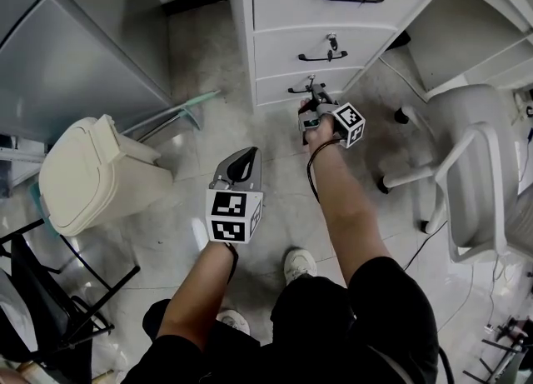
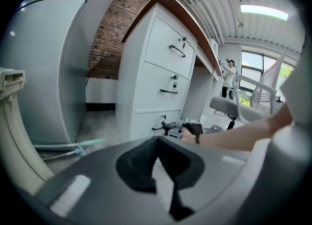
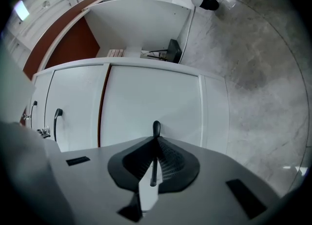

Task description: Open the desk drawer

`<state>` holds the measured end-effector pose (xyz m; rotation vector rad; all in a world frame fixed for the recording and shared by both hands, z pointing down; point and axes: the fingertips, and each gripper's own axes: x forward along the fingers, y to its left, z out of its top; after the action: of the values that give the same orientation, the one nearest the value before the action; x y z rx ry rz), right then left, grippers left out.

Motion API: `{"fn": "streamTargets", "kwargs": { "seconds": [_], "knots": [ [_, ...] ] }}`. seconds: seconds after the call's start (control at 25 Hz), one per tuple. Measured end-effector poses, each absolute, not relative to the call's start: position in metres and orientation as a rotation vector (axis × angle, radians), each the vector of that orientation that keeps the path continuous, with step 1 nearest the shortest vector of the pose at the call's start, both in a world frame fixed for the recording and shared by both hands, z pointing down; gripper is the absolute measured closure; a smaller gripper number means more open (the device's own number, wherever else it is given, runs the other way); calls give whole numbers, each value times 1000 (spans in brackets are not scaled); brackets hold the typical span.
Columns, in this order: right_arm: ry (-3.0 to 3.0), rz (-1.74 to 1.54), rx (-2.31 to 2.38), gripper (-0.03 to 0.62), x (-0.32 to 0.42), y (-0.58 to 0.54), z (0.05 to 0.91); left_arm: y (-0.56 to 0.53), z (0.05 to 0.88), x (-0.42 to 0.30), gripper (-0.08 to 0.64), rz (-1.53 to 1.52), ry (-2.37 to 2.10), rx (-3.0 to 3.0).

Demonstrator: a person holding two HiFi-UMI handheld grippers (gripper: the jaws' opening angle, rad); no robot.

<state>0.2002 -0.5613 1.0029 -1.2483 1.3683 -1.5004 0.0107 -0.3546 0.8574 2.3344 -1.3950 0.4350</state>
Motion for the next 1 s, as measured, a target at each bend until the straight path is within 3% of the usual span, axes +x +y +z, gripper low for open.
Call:
{"fn": "streamTargets", "kwargs": {
  "seconds": [1.0],
  "knots": [
    [1414, -1513, -1146, 577, 222, -459, 1007, -328, 878, 40, 561, 420, -1266, 2391]
  ]
}}
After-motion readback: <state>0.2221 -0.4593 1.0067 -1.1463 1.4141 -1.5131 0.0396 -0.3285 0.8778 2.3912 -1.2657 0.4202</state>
